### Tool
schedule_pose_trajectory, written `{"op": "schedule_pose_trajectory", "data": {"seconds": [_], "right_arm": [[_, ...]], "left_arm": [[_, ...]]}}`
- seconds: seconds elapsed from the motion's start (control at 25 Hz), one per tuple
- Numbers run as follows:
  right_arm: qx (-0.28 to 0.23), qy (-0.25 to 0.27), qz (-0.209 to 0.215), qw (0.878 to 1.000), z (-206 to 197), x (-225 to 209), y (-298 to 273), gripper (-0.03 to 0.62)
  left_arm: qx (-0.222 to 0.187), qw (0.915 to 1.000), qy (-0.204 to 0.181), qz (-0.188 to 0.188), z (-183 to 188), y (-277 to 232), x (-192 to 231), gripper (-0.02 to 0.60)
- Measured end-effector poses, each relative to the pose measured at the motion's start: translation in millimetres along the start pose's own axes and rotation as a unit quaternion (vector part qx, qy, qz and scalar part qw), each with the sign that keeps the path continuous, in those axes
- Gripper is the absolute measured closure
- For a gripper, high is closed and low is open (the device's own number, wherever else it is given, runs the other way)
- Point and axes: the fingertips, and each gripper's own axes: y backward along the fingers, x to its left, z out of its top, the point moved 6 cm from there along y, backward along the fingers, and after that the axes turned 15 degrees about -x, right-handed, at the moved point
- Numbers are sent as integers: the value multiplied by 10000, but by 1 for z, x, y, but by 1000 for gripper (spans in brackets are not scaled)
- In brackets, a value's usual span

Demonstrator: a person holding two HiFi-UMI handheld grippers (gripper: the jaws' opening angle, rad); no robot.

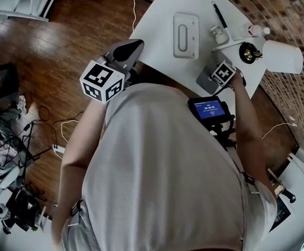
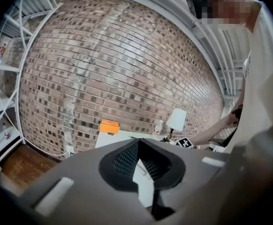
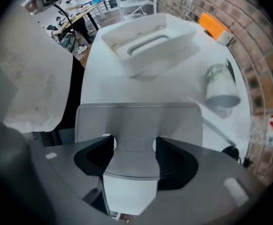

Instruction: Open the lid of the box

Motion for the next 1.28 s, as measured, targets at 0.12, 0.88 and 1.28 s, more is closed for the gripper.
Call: {"op": "schedule_pose_trajectory", "data": {"seconds": [0.12, 0.88, 1.28], "right_arm": [[217, -471, -48, 9986, -26, 3, -18, 310], [-5446, 113, -65, 8386, 160, 29, 197, 592], [-6008, 778, 333, 7949, 218, 62, 241, 594]], "left_arm": [[141, 9997, -108, -150, 3, -11, -5, 581], [-73, 9982, -73, -584, 3, -35, 6, 581], [-317, 9955, -328, -828, 29, -49, 2, 581]]}}
